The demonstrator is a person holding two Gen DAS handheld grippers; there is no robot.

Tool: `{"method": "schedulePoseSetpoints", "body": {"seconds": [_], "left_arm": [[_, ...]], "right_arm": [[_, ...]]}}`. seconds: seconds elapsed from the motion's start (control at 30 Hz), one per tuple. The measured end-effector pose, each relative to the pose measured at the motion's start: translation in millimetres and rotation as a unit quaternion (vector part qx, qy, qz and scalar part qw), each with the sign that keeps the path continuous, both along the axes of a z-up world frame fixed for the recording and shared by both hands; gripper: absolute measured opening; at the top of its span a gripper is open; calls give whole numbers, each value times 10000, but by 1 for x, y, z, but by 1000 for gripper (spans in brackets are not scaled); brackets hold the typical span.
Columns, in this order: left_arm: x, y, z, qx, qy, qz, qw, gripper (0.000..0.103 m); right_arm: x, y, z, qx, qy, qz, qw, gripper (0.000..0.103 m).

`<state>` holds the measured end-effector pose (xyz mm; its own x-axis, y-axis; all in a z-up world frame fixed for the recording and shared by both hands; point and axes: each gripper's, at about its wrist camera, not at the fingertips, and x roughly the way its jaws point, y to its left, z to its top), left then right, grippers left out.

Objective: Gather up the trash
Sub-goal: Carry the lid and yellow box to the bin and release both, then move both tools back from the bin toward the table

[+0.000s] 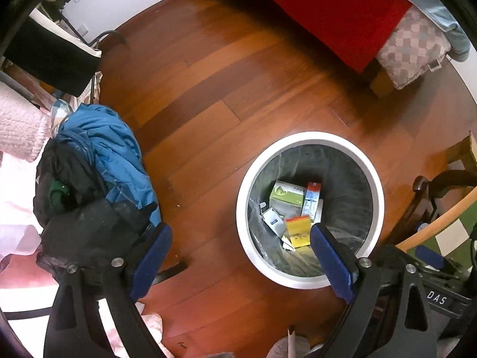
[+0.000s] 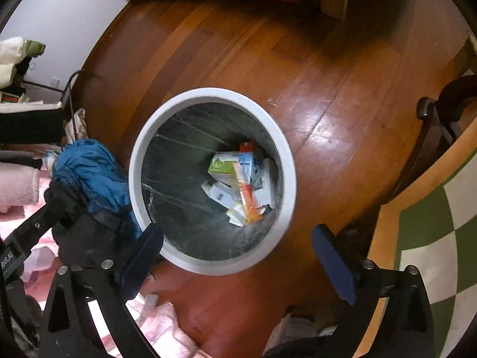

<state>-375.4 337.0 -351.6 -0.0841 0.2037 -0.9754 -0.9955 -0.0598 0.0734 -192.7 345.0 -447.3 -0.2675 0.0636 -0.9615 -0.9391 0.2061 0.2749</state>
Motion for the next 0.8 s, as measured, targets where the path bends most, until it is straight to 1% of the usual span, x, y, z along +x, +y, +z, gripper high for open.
{"method": "schedulePoseSetpoints", "body": {"seconds": [0.17, 0.3, 0.6, 0.8], "left_arm": [[9, -13, 14, 152, 133, -135, 9997, 94], [14, -20, 28, 266, 82, -218, 9994, 94], [28, -41, 71, 652, 35, -454, 9968, 94], [33, -60, 105, 905, -149, -593, 9940, 94]], "right_arm": [[0, -7, 12, 36, -310, 76, 9995, 103], [4, -17, 30, 144, -493, 161, 9986, 103], [14, -39, 76, 484, -563, 144, 9971, 103], [18, -57, 123, 844, -531, 109, 9950, 103]]}}
